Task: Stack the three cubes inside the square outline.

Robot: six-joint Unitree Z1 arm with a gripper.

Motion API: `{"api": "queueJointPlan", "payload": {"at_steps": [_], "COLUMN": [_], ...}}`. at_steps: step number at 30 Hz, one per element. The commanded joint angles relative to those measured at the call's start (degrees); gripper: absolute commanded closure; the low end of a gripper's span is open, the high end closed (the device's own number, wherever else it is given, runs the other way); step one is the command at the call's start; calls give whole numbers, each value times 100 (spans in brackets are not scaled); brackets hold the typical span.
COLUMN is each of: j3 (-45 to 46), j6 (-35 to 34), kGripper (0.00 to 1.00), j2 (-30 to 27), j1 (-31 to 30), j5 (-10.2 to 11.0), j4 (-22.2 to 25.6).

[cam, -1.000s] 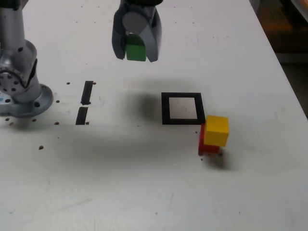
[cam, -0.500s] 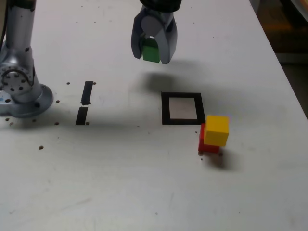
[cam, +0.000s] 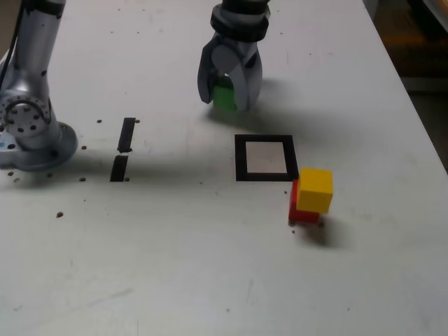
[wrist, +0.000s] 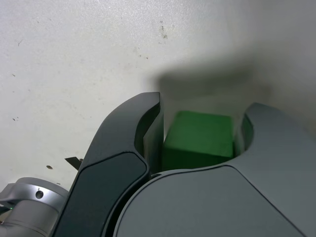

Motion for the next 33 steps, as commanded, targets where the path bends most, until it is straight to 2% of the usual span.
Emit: {"api": "queueJointPlan", "payload": {"at_steps": [1, 4, 7, 12, 17, 23, 33], "j3": [32, 60, 120, 232, 232, 122, -313], "j6": [14, 16, -17, -154, -428, -974, -2024], "kGripper": [19, 10, 6, 4, 4, 4, 4], "j2": [5, -36, -132, -503, -1075, -1584, -1764], "j1": [8, 8, 8, -43, -229, -705, -1809], "j5": [-13, -27, -39, -55, -142, -304, -362], "j4": [-24, -52, -110, -147, 106, 491, 835]}}
